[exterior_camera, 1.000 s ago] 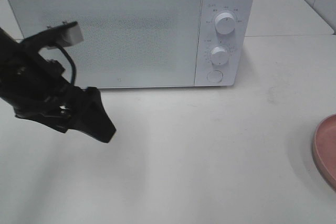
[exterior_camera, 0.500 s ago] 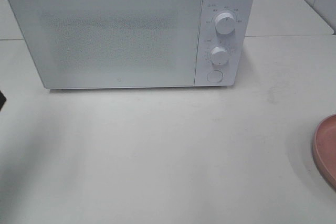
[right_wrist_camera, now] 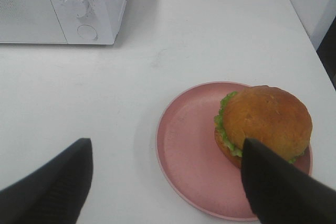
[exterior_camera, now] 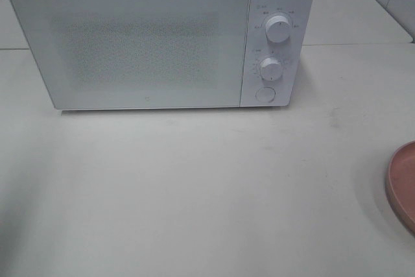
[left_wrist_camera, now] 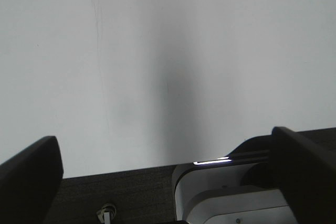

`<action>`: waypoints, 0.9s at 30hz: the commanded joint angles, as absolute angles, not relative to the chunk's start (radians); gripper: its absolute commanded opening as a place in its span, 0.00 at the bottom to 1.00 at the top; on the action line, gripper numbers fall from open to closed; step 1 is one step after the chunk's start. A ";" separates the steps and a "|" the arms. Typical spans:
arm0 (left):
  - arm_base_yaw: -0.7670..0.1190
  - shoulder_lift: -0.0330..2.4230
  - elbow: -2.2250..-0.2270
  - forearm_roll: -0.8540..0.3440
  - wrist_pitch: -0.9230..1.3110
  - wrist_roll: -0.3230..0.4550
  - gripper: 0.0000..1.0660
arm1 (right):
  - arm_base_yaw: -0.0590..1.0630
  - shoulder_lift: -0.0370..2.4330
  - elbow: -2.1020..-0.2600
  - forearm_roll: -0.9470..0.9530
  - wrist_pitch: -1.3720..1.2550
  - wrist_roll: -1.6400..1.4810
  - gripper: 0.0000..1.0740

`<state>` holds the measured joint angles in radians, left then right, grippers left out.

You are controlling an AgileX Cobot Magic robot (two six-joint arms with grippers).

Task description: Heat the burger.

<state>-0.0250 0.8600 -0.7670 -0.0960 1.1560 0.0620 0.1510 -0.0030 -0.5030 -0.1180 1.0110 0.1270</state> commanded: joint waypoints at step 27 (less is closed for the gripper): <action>-0.021 0.142 -0.517 -0.074 1.069 0.050 0.95 | 0.145 -0.033 -0.500 -0.116 1.000 0.114 0.71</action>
